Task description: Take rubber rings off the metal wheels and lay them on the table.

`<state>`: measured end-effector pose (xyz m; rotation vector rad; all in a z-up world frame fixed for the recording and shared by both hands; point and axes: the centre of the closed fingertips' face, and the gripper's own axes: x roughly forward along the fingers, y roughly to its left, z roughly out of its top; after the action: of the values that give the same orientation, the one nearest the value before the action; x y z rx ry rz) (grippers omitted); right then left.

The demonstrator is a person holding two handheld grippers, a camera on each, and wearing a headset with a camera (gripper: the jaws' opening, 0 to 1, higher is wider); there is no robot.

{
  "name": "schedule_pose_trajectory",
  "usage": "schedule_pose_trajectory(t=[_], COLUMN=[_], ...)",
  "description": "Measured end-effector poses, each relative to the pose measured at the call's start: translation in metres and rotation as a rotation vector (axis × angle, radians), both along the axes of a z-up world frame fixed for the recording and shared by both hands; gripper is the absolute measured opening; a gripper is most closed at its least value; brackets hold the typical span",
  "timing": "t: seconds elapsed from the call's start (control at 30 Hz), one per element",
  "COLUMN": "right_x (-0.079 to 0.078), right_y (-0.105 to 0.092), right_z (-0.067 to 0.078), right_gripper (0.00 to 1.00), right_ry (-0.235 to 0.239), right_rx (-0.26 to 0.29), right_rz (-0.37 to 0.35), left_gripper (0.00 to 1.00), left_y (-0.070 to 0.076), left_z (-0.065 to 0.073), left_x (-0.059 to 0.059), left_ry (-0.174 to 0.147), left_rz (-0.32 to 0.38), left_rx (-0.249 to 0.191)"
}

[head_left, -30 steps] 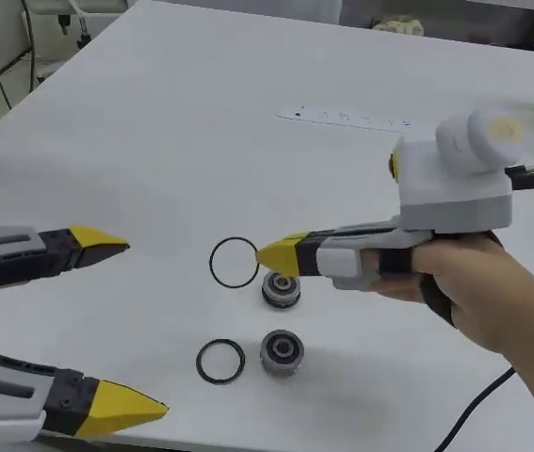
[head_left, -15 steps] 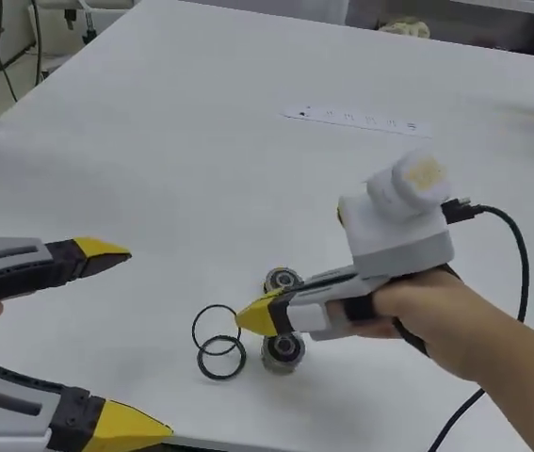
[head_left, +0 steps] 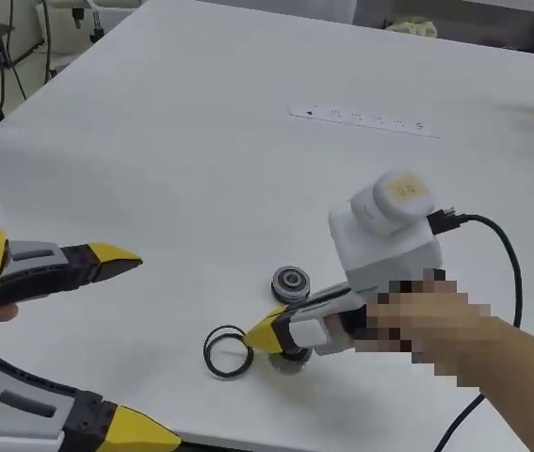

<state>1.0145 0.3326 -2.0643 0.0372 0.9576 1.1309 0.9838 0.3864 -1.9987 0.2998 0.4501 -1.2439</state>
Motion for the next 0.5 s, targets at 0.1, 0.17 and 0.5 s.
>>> schedule_pose_trajectory(t=[0.1,0.17,0.5], right_x=[-0.0006,-0.0008,0.0025], right_y=[-0.0005,-0.0002,-0.0005], right_z=[-0.0021,-0.0035,-0.0051], right_gripper=[0.0,0.0,0.0], right_ry=[0.0,-0.007,-0.04], right_rx=[-0.012,-0.018,-0.043], right_rz=[0.0,0.007,0.009], left_gripper=[0.92,0.91,0.89], left_y=[-0.0001,-0.0002,-0.0002], left_z=[0.0006,0.0015,0.0031], left_x=[-0.0003,-0.0003,0.0001], left_ry=[-0.001,-0.001,-0.005], left_rz=[-0.001,0.0,0.002], left_rx=[-0.002,-0.007,-0.016])
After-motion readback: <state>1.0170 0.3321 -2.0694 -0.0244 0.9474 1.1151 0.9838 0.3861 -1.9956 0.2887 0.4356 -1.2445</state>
